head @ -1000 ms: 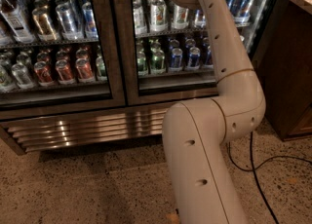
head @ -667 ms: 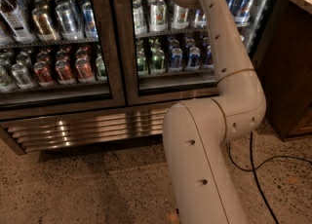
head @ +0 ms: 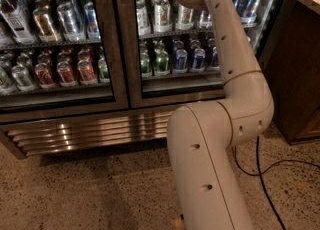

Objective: Open right fridge door

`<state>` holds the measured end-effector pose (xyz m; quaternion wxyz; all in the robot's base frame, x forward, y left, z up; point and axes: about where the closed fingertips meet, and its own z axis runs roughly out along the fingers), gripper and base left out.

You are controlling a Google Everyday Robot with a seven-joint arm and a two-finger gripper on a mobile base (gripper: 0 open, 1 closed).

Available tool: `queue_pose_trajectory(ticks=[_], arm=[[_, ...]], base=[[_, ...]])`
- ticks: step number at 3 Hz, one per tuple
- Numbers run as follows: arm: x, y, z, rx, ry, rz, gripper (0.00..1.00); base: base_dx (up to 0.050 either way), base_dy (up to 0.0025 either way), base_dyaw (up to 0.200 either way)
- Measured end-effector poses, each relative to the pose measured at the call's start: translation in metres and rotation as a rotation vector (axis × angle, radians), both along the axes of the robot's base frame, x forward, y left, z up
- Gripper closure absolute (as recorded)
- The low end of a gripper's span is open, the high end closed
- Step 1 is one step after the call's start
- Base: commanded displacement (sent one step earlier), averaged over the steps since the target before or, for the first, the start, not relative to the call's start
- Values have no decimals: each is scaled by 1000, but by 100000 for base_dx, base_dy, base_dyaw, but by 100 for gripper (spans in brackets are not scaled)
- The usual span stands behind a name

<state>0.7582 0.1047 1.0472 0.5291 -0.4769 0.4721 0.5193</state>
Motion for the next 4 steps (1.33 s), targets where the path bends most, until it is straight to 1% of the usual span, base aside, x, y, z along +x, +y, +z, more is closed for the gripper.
queue_pose_trajectory(ticks=[1, 2, 3, 4], arm=[[0, 0, 0, 0, 0, -1, 100], [1, 0, -1, 1, 0, -2, 100], [1, 0, 0, 2, 0, -4, 0], [1, 0, 0, 2, 0, -4, 0]], base=[[0, 0, 0], [0, 0, 0], [5000, -1, 3], [0, 0, 0]])
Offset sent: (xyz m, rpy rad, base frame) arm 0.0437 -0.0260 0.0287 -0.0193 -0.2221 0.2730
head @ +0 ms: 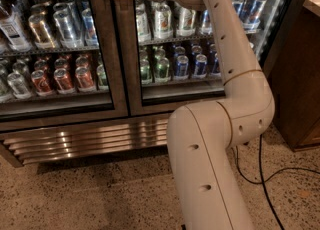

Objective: Open right fridge door

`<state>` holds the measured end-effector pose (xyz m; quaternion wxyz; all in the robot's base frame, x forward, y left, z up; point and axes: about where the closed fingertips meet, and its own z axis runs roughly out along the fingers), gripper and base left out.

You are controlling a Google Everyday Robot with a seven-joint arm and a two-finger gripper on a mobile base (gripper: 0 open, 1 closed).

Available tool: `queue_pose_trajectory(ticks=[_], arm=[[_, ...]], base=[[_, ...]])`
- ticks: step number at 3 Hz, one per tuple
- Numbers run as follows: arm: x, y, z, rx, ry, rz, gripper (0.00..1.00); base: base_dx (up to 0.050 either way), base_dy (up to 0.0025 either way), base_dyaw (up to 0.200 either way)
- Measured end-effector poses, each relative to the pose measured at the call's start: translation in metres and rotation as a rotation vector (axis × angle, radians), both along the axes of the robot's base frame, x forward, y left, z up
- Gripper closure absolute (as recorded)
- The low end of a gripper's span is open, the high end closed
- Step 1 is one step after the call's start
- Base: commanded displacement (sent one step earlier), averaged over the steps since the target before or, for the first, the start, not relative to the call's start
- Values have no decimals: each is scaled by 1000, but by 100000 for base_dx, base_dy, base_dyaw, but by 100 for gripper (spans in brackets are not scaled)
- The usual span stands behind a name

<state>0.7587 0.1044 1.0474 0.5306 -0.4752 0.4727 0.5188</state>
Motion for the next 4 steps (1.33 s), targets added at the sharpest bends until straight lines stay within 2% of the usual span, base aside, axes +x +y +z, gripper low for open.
queue_pose_trajectory(ticks=[2, 4], arm=[[0, 0, 1, 0, 0, 0, 41], [-4, 3, 2, -4, -2, 15, 89]], base=[[0, 0, 0], [0, 0, 0]])
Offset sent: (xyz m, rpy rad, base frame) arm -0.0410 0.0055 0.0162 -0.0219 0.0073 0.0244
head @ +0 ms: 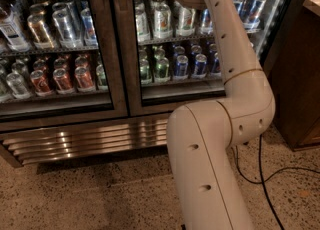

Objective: Open right fridge door

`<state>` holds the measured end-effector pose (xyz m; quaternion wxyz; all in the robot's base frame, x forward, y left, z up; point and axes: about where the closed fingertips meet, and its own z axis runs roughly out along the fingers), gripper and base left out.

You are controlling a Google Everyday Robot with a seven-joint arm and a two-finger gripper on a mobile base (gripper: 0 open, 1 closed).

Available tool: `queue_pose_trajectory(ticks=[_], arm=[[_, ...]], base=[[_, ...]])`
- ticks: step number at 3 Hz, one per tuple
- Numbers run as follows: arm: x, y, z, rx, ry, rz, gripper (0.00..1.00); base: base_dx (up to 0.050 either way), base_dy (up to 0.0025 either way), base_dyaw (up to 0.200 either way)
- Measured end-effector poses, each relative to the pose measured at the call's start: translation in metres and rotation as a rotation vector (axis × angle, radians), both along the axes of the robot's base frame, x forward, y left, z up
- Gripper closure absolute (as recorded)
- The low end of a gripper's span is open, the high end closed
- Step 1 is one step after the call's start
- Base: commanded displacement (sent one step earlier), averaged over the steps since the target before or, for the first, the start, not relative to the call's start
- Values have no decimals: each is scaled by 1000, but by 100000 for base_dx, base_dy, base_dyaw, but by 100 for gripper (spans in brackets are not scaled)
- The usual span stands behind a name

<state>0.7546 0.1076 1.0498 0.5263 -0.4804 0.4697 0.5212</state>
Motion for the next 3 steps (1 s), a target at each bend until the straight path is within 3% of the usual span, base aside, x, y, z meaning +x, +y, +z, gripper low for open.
queue_pose_trajectory(ticks=[1, 2, 3], arm=[[1, 0, -3, 0, 0, -1, 100], [-3, -4, 0, 8, -6, 10, 100], [-3, -4, 0, 8, -6, 10, 100]], base=[[0, 0, 0], [0, 0, 0], [-4997, -5, 37]])
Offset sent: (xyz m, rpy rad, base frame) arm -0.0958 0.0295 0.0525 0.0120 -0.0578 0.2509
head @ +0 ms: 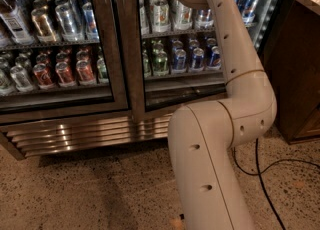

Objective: Open right fridge door

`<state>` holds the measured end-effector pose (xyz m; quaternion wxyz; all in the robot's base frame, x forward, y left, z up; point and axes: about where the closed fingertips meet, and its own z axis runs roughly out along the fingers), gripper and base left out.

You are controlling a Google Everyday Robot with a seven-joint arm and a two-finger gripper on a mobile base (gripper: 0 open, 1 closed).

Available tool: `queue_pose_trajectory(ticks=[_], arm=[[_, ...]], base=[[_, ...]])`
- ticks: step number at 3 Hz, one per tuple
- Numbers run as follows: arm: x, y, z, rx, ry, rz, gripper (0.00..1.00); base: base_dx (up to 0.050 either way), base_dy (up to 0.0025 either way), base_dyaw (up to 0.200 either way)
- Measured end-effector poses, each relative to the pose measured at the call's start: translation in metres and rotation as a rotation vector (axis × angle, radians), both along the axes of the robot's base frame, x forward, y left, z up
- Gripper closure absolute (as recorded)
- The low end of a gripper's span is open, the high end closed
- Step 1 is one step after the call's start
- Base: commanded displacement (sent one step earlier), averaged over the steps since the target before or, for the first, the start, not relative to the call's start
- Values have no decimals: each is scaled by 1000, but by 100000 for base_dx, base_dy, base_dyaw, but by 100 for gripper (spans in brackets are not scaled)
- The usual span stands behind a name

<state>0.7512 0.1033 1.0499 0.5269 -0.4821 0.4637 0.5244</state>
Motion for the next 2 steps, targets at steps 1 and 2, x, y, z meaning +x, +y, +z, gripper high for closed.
queue_pose_trajectory(ticks=[1, 2], arm=[[0, 0, 0, 0, 0, 0, 100], [0, 0, 0, 0, 0, 0, 100]], base=[[-4950, -1, 9], [0, 0, 0]])
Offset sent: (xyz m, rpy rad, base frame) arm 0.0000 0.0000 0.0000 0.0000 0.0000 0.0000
